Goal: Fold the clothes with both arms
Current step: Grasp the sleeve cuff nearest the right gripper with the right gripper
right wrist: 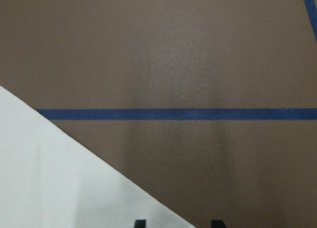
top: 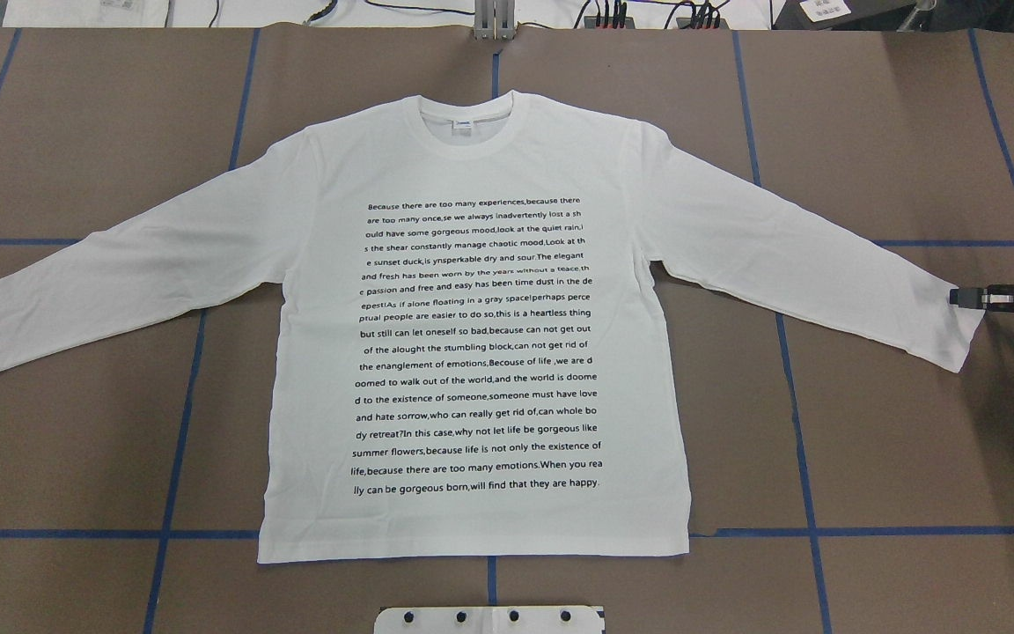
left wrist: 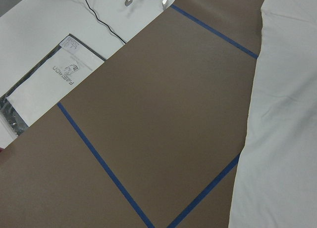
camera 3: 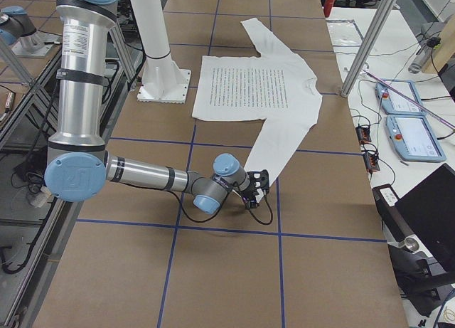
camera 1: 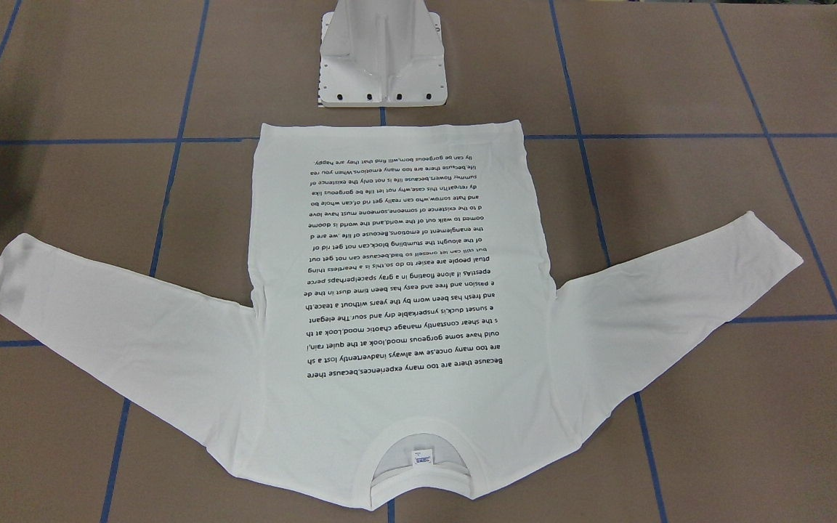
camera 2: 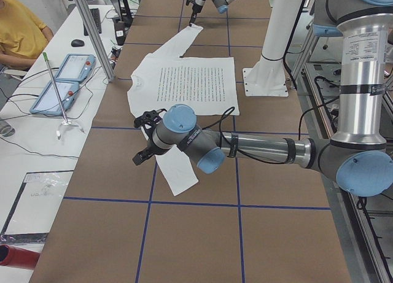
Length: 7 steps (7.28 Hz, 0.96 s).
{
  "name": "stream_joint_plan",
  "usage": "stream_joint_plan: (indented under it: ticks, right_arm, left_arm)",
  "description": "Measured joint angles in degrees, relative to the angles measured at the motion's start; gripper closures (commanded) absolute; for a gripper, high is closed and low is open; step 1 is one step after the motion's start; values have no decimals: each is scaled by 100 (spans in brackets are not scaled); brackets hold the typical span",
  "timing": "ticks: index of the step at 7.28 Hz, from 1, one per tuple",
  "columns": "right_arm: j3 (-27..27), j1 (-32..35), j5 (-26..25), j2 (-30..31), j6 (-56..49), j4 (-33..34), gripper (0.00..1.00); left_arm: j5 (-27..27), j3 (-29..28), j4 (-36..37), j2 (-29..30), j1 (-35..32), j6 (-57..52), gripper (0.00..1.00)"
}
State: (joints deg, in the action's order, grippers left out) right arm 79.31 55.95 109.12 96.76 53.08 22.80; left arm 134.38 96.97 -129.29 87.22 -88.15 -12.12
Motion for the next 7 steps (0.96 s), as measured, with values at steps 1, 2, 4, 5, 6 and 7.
stream_joint_plan:
  ticks: [1,2,4,5,6,7]
  right_arm:
    - [22,-8,27,6,-2,-12,100]
    - [106,-7,80,20,-5,-14,100]
    - [502,141,380,94,-14,39,100]
    - [636,303,525,93,-16,66,100]
    - [741,466,639,57,-16,121,100]
    - [940,576,671,-27,-12,382,100]
  left_arm:
    - [0,-5,0,-6,0,0,0]
    - [0,-8,0,-9,0,0,0]
    - [0,-8,0,-17,-4,-3,0]
    - [0,-9,0,-19,-4,-6,0]
    - [0,-10,0,-20,-4,-8,0]
    - [0,-11,0,-20,-4,-9,0]
